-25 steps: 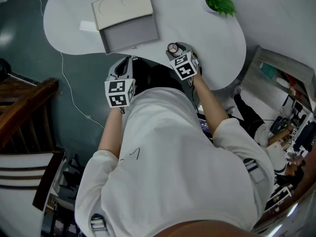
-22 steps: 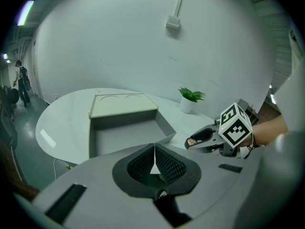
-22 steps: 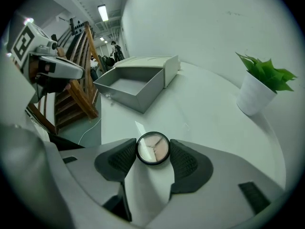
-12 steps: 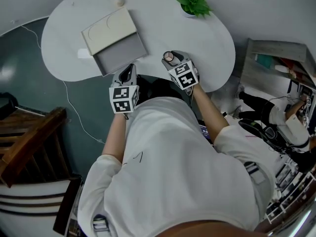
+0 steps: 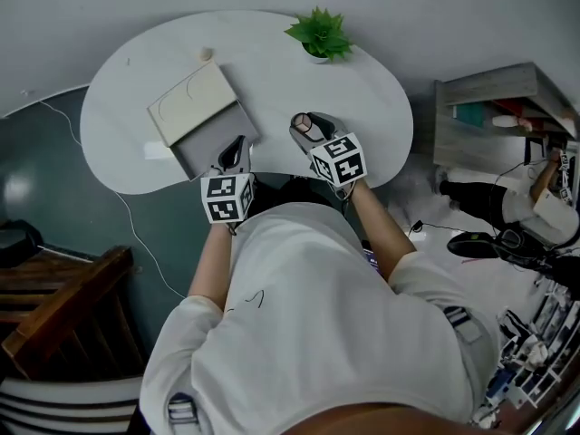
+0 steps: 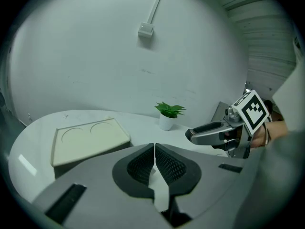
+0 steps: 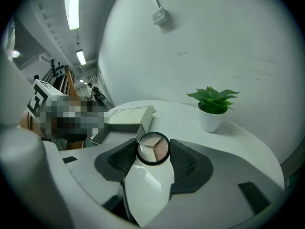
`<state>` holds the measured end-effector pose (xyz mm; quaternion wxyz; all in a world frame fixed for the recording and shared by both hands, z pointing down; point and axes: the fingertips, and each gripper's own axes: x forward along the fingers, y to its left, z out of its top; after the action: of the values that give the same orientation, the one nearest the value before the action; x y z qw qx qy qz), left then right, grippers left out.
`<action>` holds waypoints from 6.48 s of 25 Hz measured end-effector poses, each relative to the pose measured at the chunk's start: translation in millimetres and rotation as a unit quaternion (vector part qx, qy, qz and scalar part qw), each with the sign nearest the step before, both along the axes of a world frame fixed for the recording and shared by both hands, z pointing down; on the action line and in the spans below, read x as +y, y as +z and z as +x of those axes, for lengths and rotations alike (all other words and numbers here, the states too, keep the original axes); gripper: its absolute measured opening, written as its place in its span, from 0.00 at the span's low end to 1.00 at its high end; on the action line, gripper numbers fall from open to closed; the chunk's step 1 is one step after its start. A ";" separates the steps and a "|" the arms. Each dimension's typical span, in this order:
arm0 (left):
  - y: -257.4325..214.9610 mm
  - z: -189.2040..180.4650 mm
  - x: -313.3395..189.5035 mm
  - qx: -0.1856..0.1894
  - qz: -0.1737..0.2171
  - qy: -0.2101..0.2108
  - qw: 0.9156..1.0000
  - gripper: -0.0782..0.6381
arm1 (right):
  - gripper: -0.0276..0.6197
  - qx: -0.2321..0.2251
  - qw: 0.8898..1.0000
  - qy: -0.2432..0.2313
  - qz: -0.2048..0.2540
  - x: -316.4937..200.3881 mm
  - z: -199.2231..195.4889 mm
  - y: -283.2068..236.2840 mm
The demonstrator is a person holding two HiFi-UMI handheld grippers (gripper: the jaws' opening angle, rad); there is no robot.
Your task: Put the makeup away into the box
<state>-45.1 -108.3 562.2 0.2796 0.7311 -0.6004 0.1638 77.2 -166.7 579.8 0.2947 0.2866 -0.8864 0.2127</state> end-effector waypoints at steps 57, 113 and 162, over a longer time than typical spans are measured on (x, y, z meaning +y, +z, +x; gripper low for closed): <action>42.5 -212.6 52.3 0.037 -0.034 -0.143 0.988 0.14 | 0.38 0.103 0.970 -0.214 -0.053 42.6 -231.1 56.4; 34.4 -108.5 4.1 0.028 -0.035 -0.017 0.999 0.14 | 0.04 0.125 0.982 -0.126 -0.068 43.7 -128.0 50.7; -231.9 0.1 -68.8 -0.020 0.280 0.042 0.959 0.14 | 0.04 -0.084 0.938 0.120 0.314 -42.7 -11.7 -257.7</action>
<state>-44.9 -177.1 330.4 0.0449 0.8014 -0.5962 0.0155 65.5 -209.4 322.1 0.0867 0.4497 -0.8888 -0.0193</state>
